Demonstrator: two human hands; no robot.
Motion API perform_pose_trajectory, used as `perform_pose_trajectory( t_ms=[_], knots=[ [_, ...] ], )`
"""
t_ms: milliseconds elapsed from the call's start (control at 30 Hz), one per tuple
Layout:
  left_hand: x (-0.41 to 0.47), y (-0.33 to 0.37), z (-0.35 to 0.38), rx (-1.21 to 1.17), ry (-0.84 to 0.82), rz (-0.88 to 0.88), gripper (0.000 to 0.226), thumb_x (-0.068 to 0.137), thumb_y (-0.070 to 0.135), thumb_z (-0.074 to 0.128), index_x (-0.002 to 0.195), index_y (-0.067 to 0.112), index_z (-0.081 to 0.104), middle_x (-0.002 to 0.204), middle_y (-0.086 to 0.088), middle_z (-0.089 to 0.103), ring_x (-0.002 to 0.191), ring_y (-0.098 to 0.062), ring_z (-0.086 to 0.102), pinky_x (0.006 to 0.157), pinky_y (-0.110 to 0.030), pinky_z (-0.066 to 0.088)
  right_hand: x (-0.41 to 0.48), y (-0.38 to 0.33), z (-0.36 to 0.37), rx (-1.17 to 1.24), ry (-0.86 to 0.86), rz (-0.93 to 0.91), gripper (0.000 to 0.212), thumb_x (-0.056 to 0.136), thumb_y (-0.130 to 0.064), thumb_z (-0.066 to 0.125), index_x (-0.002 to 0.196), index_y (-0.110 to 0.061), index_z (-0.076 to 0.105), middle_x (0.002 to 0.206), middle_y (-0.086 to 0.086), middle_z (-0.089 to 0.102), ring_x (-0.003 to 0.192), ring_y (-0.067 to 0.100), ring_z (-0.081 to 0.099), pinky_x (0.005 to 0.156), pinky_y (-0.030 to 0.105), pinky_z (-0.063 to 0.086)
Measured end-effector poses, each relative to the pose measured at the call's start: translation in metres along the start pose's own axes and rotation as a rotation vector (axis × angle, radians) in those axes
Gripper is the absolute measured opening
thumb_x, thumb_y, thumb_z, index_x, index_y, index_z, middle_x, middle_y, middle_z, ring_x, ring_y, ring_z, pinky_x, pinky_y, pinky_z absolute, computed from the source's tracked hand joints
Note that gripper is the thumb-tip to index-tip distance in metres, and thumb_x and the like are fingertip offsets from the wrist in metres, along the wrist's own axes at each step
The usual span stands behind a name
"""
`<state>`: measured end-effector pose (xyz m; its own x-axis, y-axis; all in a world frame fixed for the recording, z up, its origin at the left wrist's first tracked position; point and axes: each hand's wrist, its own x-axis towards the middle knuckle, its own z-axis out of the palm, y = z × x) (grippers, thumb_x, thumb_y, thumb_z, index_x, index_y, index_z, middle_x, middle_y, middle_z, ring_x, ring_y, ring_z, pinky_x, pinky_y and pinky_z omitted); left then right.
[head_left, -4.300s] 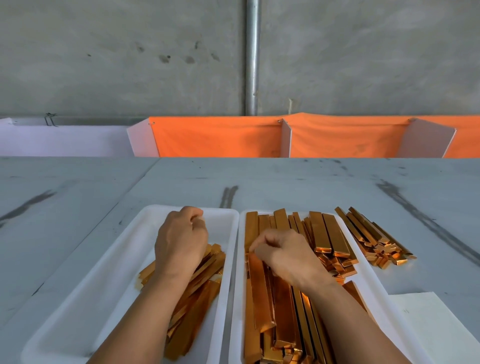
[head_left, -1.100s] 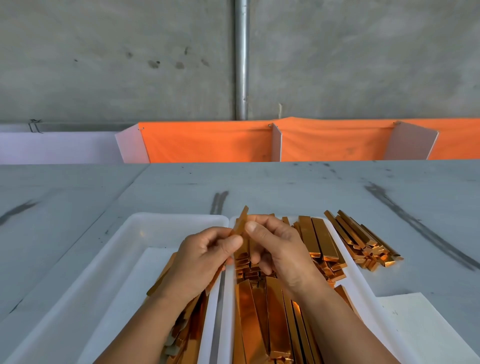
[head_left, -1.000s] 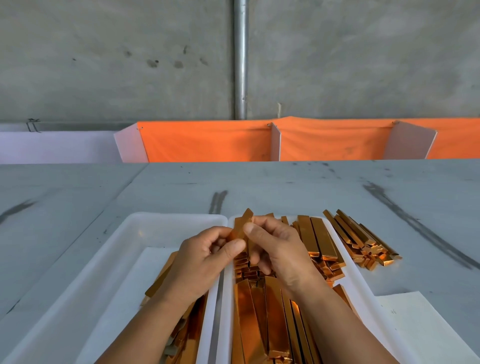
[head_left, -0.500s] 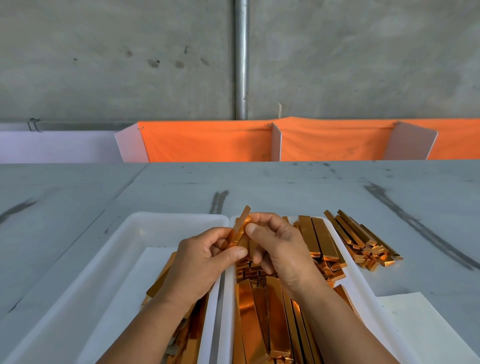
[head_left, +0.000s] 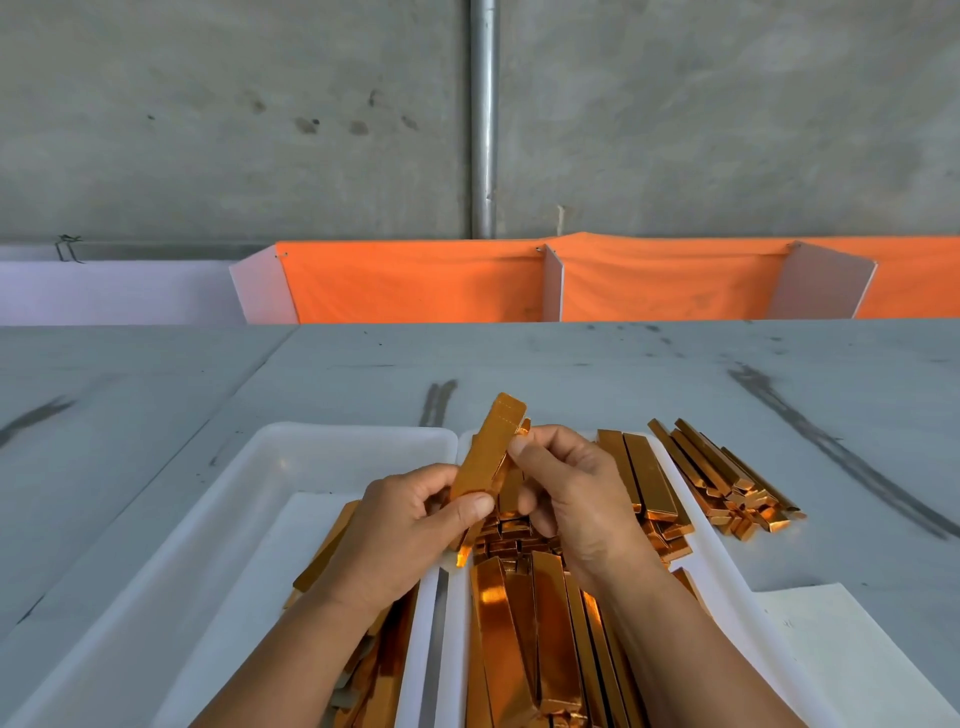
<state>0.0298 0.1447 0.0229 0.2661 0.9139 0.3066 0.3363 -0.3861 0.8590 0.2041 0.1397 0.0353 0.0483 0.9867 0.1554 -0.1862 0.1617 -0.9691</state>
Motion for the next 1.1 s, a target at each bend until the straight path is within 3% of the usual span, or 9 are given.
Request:
perform_pose_trajectory(
  t_ms=[100,267,367,467,567,633,767,900,1100],
  knots=[
    [0.0,0.001,0.003,0.026,-0.047,0.005,0.031,0.08,0.055,0.068,0.099,0.03,0.068,0.078,0.001,0.066,0.075,-0.017,0.065,0.073,-0.036,0.057,0.0,0.002,0.001,-0.021,-0.007,0.005,0.014,0.095,-0.023,0.064,0.084,-0.015,0.068,0.055,0.011,0.055,0.041,0.016,0.039,0.038,0.023,0.032],
    [0.001,0.001,0.005,0.085,-0.076,-0.021,0.02,0.084,0.039,0.07,0.101,0.031,0.064,0.072,0.002,0.062,0.068,-0.017,0.063,0.067,-0.037,0.058,0.001,0.003,0.001,-0.024,0.011,0.011,0.013,0.094,-0.023,0.065,0.084,-0.015,0.067,0.06,0.015,0.056,0.045,0.019,0.04,0.039,0.024,0.032],
    [0.001,0.004,0.0,-0.04,-0.141,-0.069,0.02,0.081,0.037,0.062,0.099,0.029,0.064,0.062,0.0,0.057,0.059,-0.017,0.056,0.06,-0.03,0.051,-0.001,-0.001,0.001,0.019,-0.039,0.021,0.01,0.092,-0.026,0.066,0.093,-0.017,0.069,0.07,0.019,0.059,0.046,0.018,0.042,0.039,0.023,0.032],
    [0.0,0.006,-0.005,-0.153,-0.224,-0.095,0.014,0.077,0.035,0.062,0.086,0.025,0.063,0.059,-0.002,0.05,0.054,-0.018,0.047,0.054,-0.023,0.042,-0.004,-0.005,0.002,0.071,-0.151,0.035,0.014,0.083,-0.036,0.067,0.091,-0.026,0.073,0.061,0.008,0.06,0.041,0.012,0.043,0.04,0.022,0.033],
    [0.0,0.006,-0.008,-0.247,-0.291,-0.098,0.015,0.073,0.036,0.065,0.082,0.025,0.063,0.059,-0.005,0.044,0.05,-0.017,0.04,0.048,-0.023,0.038,-0.005,-0.007,0.002,0.105,-0.197,0.042,0.037,0.081,-0.035,0.067,0.109,-0.01,0.069,0.06,0.006,0.059,0.042,0.01,0.045,0.039,0.02,0.033],
    [0.0,0.006,-0.007,-0.281,-0.312,-0.099,0.023,0.071,0.037,0.068,0.092,0.028,0.065,0.061,-0.005,0.044,0.049,-0.015,0.038,0.046,-0.022,0.036,-0.006,-0.007,0.002,0.119,-0.187,0.043,0.042,0.081,-0.033,0.068,0.111,-0.003,0.067,0.061,0.007,0.061,0.042,0.01,0.046,0.038,0.019,0.034],
    [0.002,0.007,-0.005,-0.281,-0.255,-0.104,0.05,0.065,0.04,0.077,0.108,0.024,0.058,0.07,0.003,0.057,0.047,-0.009,0.041,0.043,-0.02,0.036,-0.005,-0.007,0.003,0.116,-0.159,0.029,0.043,0.084,-0.032,0.068,0.11,0.002,0.063,0.062,0.005,0.063,0.042,0.009,0.048,0.038,0.018,0.035],
    [0.001,0.007,-0.004,-0.263,-0.196,-0.092,0.026,0.071,0.039,0.075,0.092,0.026,0.067,0.061,0.005,0.049,0.047,-0.008,0.041,0.044,-0.019,0.036,-0.003,-0.004,0.002,0.115,-0.133,0.033,0.042,0.083,-0.036,0.07,0.106,-0.001,0.064,0.063,0.007,0.062,0.045,0.012,0.048,0.037,0.019,0.036],
    [0.0,0.008,-0.007,-0.256,-0.148,-0.106,0.032,0.075,0.045,0.069,0.097,0.022,0.074,0.057,0.004,0.049,0.049,-0.009,0.044,0.047,-0.019,0.038,-0.002,-0.006,0.002,0.172,-0.158,0.022,0.036,0.077,-0.036,0.074,0.103,-0.011,0.069,0.09,0.013,0.07,0.049,0.013,0.052,0.036,0.019,0.038]
  ],
)
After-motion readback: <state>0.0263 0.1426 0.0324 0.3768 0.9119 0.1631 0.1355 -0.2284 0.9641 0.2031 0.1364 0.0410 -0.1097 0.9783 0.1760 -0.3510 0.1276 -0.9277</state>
